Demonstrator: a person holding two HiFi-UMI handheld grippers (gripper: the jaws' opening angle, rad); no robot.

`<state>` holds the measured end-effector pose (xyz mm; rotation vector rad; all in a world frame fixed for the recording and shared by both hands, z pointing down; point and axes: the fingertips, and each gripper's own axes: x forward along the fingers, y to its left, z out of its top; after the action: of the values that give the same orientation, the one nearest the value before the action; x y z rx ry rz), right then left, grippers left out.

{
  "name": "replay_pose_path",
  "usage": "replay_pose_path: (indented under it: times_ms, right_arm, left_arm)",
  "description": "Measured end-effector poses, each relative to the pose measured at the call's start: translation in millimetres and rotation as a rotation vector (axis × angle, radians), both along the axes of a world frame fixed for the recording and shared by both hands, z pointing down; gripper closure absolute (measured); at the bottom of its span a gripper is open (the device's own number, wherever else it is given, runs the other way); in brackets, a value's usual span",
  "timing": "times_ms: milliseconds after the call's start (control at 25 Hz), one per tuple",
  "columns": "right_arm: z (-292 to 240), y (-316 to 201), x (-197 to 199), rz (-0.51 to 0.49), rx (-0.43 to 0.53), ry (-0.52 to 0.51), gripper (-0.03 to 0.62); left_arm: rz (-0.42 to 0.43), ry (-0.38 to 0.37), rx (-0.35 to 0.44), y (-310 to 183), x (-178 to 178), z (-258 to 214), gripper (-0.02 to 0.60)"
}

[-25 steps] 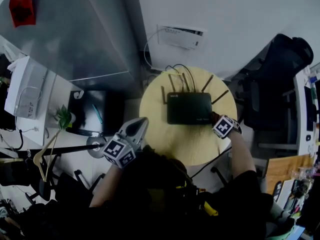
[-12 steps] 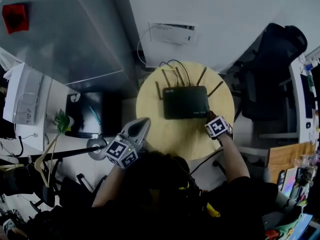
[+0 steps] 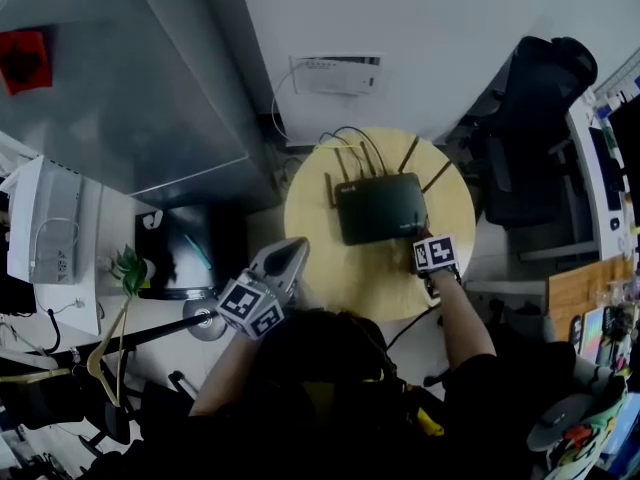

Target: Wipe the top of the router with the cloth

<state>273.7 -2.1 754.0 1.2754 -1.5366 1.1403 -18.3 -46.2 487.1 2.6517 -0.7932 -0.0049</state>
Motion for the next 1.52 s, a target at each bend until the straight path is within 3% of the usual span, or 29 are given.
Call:
replay_pose_path:
  times_ms: [240,960,1520]
  right_arm:
    - [-3.0,-3.9,-35.8,0.087,0.013,-0.098,0.530]
    - [-3.9,-5.8,-136.5,0.077,0.017,-0.176,0.530]
    - [-3.8,-7.9,-175.9,0.043,0.000,-0.187,0.530]
  left_arm:
    - [0.026,0.008,-0.024,-7.7,-15.6,2.2,0.584]
    - [0.095,0.029,-0.025,-27.0,-48.9,-1.6,0.584]
    - [0.101,0.057,-0.026,-39.7,-59.3,-1.9,0.584]
